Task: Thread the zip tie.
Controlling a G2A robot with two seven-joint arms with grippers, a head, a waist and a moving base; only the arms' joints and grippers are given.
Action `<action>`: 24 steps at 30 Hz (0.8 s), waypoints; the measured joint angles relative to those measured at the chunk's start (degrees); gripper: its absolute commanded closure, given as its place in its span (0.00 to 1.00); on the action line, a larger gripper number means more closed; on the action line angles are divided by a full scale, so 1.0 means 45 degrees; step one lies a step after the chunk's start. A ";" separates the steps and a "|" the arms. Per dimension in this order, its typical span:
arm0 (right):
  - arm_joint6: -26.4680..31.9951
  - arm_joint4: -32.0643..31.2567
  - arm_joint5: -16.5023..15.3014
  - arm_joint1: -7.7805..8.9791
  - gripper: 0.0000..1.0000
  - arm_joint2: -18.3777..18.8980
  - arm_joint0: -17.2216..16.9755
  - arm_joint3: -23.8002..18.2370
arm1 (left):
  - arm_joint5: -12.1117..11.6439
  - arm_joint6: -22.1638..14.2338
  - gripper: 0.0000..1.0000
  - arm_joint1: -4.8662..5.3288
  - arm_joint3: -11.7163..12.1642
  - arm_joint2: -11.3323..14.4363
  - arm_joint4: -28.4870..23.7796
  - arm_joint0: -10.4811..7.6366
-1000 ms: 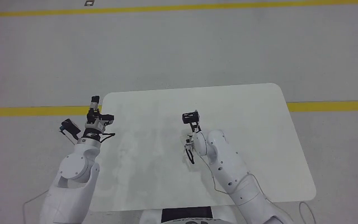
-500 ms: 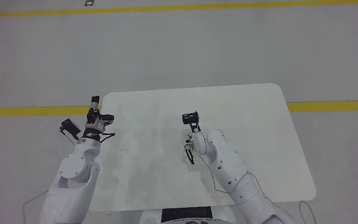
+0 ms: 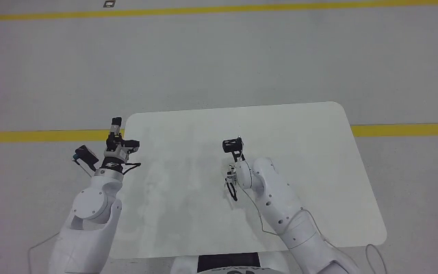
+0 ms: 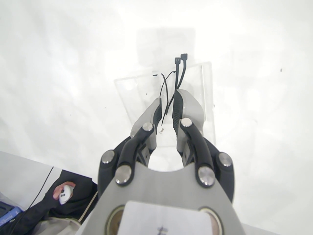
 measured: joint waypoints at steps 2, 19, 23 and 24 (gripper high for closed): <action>0.0007 0.0014 0.0005 0.0000 0.87 -0.0006 0.0008 -0.0004 | 0.0000 0.0000 0.00 0.0000 0.0000 0.0000 0.0000 0.0000; 0.0014 -0.0355 0.0083 0.0109 0.87 0.0187 -0.0288 -0.0619 | 0.0000 0.0000 0.00 0.0000 0.0000 0.0000 0.0000 0.0000; 0.0044 -0.0491 0.0145 0.0124 0.86 0.0189 -0.0338 -0.0686 | 0.0000 0.0000 0.00 0.0000 0.0000 0.0000 0.0000 0.0000; 0.0045 -0.0510 0.0149 0.0125 0.86 0.0182 -0.0343 -0.0680 | 0.0000 0.0000 0.00 0.0000 0.0000 0.0000 0.0000 0.0000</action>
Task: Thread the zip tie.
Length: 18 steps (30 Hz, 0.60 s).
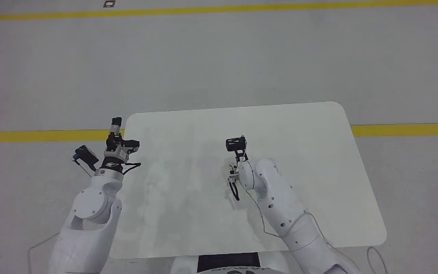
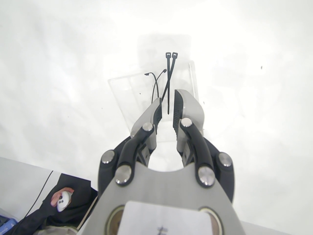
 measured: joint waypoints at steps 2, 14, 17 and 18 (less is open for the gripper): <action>0.0000 -0.0045 0.0009 -0.0001 0.86 -0.0028 0.0013 0.0065 | 0.0000 0.0000 0.00 0.0000 0.0000 0.0000 0.0000 0.0000; -0.0090 -0.0043 0.0128 -0.0073 0.86 -0.0231 0.0325 0.0637 | 0.0000 0.0000 0.00 0.0000 0.0000 0.0000 0.0000 0.0000; -0.0117 -0.0078 0.0152 -0.0087 0.86 -0.0247 0.0353 0.0671 | 0.0000 0.0000 0.00 0.0000 0.0000 0.0000 0.0000 0.0000; -0.0134 -0.0077 0.0152 -0.0089 0.85 -0.0239 0.0343 0.0640 | 0.0000 0.0000 0.00 0.0000 0.0000 0.0000 0.0000 0.0000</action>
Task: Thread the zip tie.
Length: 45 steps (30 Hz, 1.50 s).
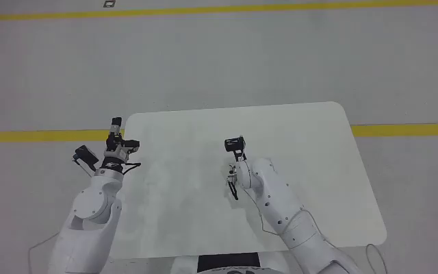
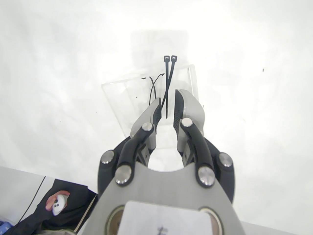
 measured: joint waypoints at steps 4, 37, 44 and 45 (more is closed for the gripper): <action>-0.0030 0.0037 -0.0063 0.0020 0.84 0.0077 -0.0150 -0.0305 | 0.0000 0.0000 0.00 0.0000 0.0000 0.0000 0.0000 0.0000; 0.0193 -0.0403 -0.0057 0.0018 0.86 0.0012 -0.0193 -0.0270 | 0.0000 0.0000 0.00 0.0000 0.0000 0.0000 0.0000 0.0000; 0.0228 -0.0447 -0.0064 0.0019 0.86 0.0026 -0.0298 -0.0521 | 0.0000 0.0000 0.00 0.0000 0.0000 0.0000 0.0000 0.0000; 0.0224 -0.0417 -0.0099 0.0020 0.87 0.0033 -0.0319 -0.0555 | 0.0000 0.0000 0.00 0.0000 0.0000 0.0000 0.0000 0.0000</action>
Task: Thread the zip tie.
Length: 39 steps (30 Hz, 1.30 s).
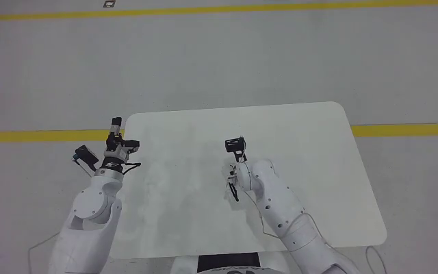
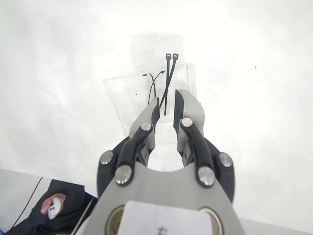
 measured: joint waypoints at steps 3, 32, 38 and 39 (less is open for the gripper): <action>0.0000 0.0090 -0.0101 0.0003 0.87 0.0011 -0.0053 -0.0084 | 0.0000 0.0000 0.00 0.0000 0.0000 0.0000 0.0000 0.0000; 0.0292 0.0764 -0.0245 -0.0064 0.87 -0.0042 0.0291 0.0507 | 0.0000 0.0000 0.00 0.0000 0.0000 0.0000 0.0000 0.0000; 0.0280 0.0787 -0.0162 -0.0099 0.87 -0.0147 0.0474 0.0791 | 0.0000 0.0000 0.00 0.0000 0.0000 0.0000 0.0000 0.0000; 0.0281 0.0765 -0.0128 -0.0105 0.87 -0.0168 0.0503 0.0841 | 0.0000 0.0000 0.00 0.0000 0.0000 0.0000 0.0000 0.0000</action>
